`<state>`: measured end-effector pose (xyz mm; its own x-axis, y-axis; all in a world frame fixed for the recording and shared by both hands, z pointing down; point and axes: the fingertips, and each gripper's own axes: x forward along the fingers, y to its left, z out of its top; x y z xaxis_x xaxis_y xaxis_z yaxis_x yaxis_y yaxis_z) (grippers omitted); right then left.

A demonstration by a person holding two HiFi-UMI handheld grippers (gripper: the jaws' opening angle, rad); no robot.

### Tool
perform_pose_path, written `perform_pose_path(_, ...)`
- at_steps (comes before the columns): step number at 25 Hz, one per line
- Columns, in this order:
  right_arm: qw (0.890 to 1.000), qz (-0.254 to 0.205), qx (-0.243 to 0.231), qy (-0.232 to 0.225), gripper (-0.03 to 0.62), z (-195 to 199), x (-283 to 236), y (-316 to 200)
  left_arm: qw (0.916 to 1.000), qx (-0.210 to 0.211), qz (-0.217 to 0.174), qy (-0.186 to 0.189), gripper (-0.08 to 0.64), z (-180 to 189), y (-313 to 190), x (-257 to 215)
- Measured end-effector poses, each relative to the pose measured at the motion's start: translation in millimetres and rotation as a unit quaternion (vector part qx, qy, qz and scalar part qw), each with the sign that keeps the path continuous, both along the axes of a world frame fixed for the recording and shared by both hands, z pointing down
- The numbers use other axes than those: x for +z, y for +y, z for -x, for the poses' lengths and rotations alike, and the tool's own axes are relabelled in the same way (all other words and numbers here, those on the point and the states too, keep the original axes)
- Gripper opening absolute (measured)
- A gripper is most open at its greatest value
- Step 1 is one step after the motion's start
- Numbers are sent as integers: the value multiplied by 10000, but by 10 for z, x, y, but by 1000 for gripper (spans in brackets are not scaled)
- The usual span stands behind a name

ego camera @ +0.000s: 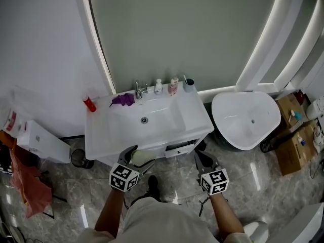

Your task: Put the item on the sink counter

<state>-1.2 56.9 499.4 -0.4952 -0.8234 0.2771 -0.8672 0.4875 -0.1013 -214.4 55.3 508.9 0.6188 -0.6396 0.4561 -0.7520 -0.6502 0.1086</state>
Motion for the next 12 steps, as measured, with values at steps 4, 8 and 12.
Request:
perform_pose_path(4, 10000, 34, 91, -1, 11, 120, -2, -320, 9999, 87, 50, 28, 410, 92, -398, 12)
perform_pose_path(8, 9997, 89, 204, 50, 11, 210, -4, -635, 9996, 237, 70, 97, 410, 137, -777, 0)
perform_pose_path(12, 9992, 134, 369, 84, 11, 285, 23, -884, 9990, 410, 126, 112, 410, 198, -1092, 60)
